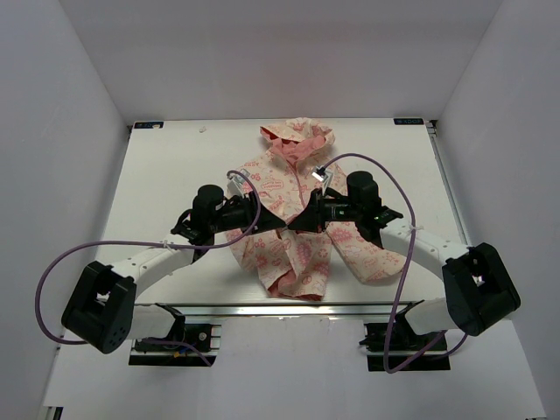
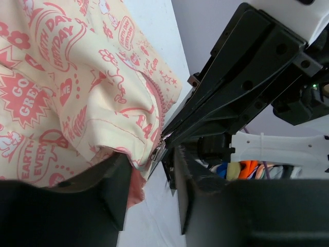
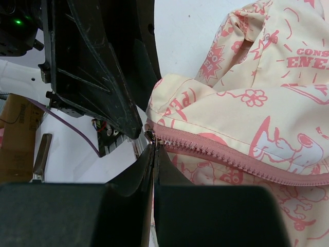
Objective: Zip up the jacket
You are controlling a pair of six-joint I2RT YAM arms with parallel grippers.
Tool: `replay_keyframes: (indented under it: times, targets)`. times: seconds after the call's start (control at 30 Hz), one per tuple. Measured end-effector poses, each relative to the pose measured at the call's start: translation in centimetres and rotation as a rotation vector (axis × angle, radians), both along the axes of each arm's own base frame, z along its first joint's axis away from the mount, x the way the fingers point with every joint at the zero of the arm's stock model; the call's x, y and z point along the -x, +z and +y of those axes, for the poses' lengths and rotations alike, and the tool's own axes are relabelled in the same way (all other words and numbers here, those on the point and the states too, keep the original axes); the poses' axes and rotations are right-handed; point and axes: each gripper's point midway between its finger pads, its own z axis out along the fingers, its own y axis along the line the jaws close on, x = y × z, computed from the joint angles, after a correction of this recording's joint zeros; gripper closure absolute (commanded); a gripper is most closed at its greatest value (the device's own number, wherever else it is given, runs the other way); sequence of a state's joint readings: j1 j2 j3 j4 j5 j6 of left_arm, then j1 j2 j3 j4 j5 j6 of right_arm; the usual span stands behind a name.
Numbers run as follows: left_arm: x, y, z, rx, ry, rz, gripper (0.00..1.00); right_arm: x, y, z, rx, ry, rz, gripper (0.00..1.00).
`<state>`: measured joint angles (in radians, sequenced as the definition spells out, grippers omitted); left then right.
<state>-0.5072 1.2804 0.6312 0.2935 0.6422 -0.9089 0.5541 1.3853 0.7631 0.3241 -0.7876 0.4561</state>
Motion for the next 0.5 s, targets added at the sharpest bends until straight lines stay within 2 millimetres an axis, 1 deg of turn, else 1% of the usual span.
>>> replay_keyframes:
  times: [0.03, 0.1, 0.13, 0.3, 0.4, 0.5]
  targets:
    - [-0.1, 0.0, 0.0, 0.0, 0.002, -0.005, 0.69, 0.0, 0.0, 0.0, 0.0, 0.0, 0.0, 1.0]
    - [-0.1, 0.1, 0.0, 0.003, 0.006, -0.005, 0.85, 0.1, 0.0, 0.0, 0.0, 0.001, 0.0, 1.0]
    - [-0.2, 0.1, 0.0, 0.0, 0.007, -0.012, 1.0, 0.1, 0.0, 0.1, 0.0, 0.002, 0.001, 1.0]
    - [-0.3, 0.2, 0.0, -0.013, 0.013, -0.025, 1.0, -0.5, -0.1, 0.0, 0.008, -0.034, 0.003, 1.0]
    - [-0.4, 0.3, 0.5, -0.041, 0.037, -0.031, 1.0, -1.1, 0.0, 0.1, 0.02, -0.085, -0.007, 1.0]
    - [-0.1, 0.9, 1.3, -0.069, 0.066, -0.047, 1.0, -1.6, 0.4, 0.2, 0.046, -0.152, -0.053, 1.0]
